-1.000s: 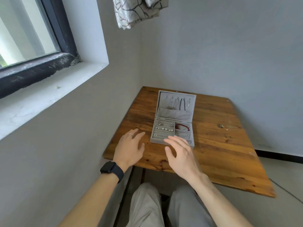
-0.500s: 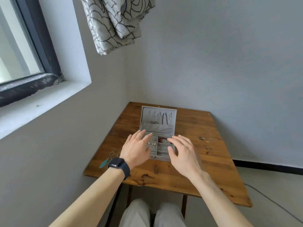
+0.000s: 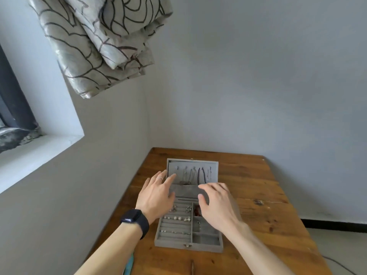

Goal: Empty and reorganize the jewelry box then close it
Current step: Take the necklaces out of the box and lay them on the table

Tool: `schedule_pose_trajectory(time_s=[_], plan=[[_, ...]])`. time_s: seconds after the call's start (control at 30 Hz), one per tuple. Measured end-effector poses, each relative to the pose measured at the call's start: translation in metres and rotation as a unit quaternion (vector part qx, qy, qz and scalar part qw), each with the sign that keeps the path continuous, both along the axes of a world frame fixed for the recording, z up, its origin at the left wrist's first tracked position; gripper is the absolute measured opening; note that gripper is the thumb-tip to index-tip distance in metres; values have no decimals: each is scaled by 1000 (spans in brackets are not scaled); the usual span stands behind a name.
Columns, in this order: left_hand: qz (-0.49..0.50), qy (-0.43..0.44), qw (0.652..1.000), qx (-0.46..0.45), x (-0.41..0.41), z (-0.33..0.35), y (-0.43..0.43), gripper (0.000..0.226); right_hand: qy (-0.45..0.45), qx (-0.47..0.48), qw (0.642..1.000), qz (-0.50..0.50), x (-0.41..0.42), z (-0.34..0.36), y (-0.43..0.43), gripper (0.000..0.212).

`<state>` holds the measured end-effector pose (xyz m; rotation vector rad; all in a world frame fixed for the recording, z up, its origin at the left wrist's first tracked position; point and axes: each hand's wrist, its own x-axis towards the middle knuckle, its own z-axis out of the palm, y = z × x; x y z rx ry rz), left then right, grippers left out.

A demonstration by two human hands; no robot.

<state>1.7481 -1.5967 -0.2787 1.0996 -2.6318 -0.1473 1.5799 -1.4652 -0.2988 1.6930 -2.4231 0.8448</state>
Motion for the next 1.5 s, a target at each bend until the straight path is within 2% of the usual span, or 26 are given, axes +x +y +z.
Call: schedule_pose_trajectory(time_s=[0.2,0.33,0.43,0.7,0.77,0.9,0.97,1.1,1.23,1.37,1.5], plan=[[34,113,988,97,-27,-13,-63,70,4,10,999,-33,-20,-18,-73,36],[29,184,962,202,-42,-32,-94,77,-10,-9,998,-57,-27,-29,-109,30],[16,240,937,254,-48,-43,-105,74,-12,-18,997,-75,-28,-32,-127,26],[10,282,929,238,-41,-53,-110,69,13,-21,994,-104,-18,-28,-142,20],[7,286,928,240,-41,-53,-109,69,-10,-26,994,-102,-17,-25,-141,16],[5,286,925,249,-39,-53,-109,70,-119,-39,987,-103,-24,-10,-137,13],[4,285,924,253,-38,-52,-109,70,-133,-43,985,-100,-28,-3,-136,11],[4,290,922,256,-38,-51,-105,71,-121,-7,989,-85,-34,6,-135,8],[6,292,922,254,-39,-50,-102,71,-102,39,991,-75,-33,6,-134,14],[9,296,923,247,-39,-48,-101,69,-41,21,995,-84,-25,13,-138,18],[6,295,924,242,-39,-46,-100,68,22,-49,997,-57,-21,24,-144,15]])
